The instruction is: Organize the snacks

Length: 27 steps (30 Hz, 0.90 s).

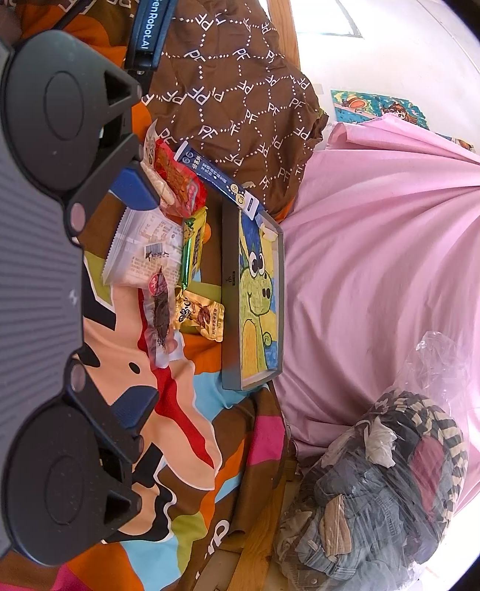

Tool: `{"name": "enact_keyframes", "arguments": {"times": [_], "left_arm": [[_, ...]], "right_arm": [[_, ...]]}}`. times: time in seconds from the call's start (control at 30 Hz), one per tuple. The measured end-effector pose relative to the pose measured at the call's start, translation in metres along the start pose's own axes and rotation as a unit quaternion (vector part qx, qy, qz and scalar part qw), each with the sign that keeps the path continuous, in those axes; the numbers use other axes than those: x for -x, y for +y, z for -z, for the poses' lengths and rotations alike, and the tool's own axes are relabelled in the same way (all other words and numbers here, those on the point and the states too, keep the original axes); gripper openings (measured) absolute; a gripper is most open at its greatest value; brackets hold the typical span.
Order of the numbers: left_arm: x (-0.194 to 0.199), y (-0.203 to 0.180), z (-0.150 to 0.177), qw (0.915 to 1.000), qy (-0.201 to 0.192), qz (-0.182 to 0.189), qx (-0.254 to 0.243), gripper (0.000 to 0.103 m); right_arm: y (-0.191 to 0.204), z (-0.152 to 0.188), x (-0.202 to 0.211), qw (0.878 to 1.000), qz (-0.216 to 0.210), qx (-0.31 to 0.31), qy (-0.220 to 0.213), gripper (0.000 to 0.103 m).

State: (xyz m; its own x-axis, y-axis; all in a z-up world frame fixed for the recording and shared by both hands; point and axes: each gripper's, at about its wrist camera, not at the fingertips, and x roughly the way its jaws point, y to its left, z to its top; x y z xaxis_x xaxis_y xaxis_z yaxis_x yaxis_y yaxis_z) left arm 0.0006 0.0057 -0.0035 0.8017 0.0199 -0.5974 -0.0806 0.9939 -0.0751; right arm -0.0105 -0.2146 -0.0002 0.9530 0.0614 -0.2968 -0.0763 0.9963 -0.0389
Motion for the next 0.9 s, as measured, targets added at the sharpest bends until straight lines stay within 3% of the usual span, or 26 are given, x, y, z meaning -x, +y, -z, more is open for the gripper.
{"name": "enact_keyframes", "arguments": {"times": [0.63, 0.9], "left_arm": [[-0.002, 0.002, 0.003, 1.0, 0.006, 0.0, 0.003, 0.093], [-0.01, 0.004, -0.01, 0.9997, 0.024, -0.002, 0.001, 0.093]], "right_arm": [[0.001, 0.0, 0.0, 1.0, -0.001, 0.001, 0.007, 0.103], [0.003, -0.012, -0.003, 0.998, -0.008, 0.062, -0.004, 0.103]]}}
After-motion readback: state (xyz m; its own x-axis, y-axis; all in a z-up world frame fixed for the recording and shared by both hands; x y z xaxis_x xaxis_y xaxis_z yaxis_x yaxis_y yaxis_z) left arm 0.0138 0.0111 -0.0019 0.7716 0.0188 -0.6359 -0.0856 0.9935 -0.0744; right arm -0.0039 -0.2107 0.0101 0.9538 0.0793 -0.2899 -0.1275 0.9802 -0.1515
